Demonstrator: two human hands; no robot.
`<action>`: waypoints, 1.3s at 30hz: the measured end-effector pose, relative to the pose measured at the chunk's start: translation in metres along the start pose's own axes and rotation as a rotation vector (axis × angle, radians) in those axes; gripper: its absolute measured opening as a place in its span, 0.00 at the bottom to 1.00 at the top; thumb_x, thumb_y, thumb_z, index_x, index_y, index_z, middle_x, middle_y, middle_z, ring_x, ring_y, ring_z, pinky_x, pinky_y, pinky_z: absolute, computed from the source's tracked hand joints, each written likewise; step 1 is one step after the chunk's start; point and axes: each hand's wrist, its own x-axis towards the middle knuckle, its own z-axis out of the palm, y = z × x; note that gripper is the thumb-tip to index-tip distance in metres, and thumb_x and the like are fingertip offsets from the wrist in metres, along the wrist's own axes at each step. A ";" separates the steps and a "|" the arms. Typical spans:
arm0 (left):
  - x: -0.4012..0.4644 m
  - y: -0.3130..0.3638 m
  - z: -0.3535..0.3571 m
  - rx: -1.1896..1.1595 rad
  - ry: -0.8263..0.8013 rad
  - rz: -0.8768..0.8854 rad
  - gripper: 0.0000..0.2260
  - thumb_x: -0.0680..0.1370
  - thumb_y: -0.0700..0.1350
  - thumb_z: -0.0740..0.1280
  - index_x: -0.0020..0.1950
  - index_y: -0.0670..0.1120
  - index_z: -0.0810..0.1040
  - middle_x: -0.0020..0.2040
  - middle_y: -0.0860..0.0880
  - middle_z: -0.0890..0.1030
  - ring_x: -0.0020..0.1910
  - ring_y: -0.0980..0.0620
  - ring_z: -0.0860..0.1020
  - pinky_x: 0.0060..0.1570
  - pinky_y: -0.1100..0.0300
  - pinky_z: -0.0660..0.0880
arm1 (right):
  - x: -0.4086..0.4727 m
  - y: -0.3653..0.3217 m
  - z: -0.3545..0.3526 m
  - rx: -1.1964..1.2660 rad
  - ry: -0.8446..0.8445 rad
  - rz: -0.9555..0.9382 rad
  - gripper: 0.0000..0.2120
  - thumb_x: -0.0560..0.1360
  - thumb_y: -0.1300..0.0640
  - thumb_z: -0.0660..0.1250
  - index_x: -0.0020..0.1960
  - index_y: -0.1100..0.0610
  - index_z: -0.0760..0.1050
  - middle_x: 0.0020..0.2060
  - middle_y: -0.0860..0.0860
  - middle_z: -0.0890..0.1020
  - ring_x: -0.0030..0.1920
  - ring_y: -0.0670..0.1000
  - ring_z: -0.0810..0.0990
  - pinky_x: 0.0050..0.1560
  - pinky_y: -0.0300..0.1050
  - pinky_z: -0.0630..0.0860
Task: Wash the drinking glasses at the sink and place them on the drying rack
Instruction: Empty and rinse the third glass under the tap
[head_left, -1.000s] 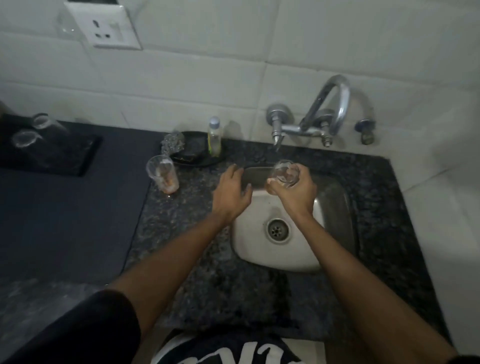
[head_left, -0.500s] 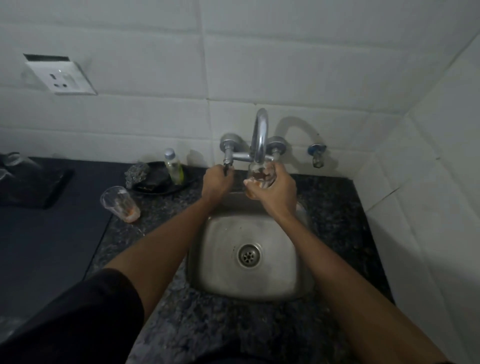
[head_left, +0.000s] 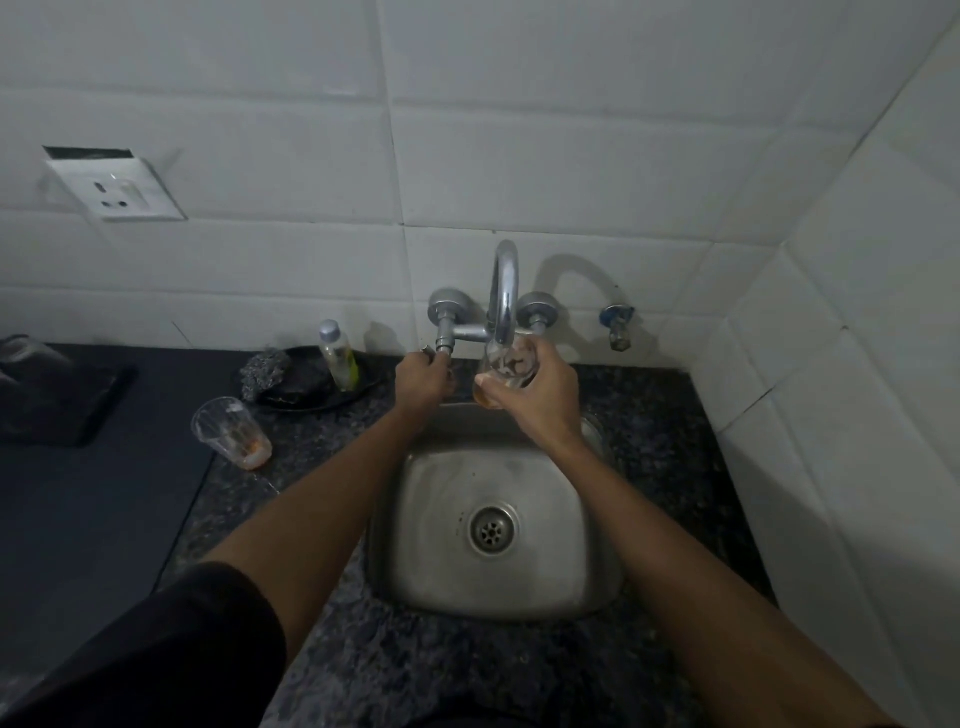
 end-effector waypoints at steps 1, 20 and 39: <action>0.000 0.000 0.000 -0.031 -0.003 -0.025 0.13 0.78 0.48 0.66 0.39 0.41 0.83 0.37 0.42 0.85 0.38 0.43 0.87 0.45 0.44 0.85 | -0.001 0.000 0.000 -0.003 0.000 0.002 0.30 0.64 0.42 0.83 0.61 0.50 0.77 0.49 0.43 0.84 0.48 0.41 0.83 0.43 0.28 0.74; -0.054 0.038 0.022 -0.793 -0.501 -0.374 0.16 0.85 0.49 0.57 0.49 0.45 0.81 0.37 0.49 0.84 0.33 0.53 0.83 0.32 0.60 0.79 | -0.006 0.011 -0.031 -0.658 -0.220 -0.892 0.18 0.84 0.57 0.61 0.69 0.64 0.74 0.65 0.60 0.77 0.67 0.59 0.74 0.72 0.55 0.71; -0.050 0.042 0.024 -0.749 -0.546 -0.397 0.18 0.83 0.51 0.60 0.46 0.42 0.83 0.40 0.44 0.83 0.36 0.47 0.83 0.32 0.57 0.80 | 0.011 -0.018 -0.026 -0.767 -0.527 -0.647 0.16 0.81 0.55 0.69 0.65 0.61 0.75 0.59 0.59 0.81 0.56 0.58 0.81 0.51 0.53 0.80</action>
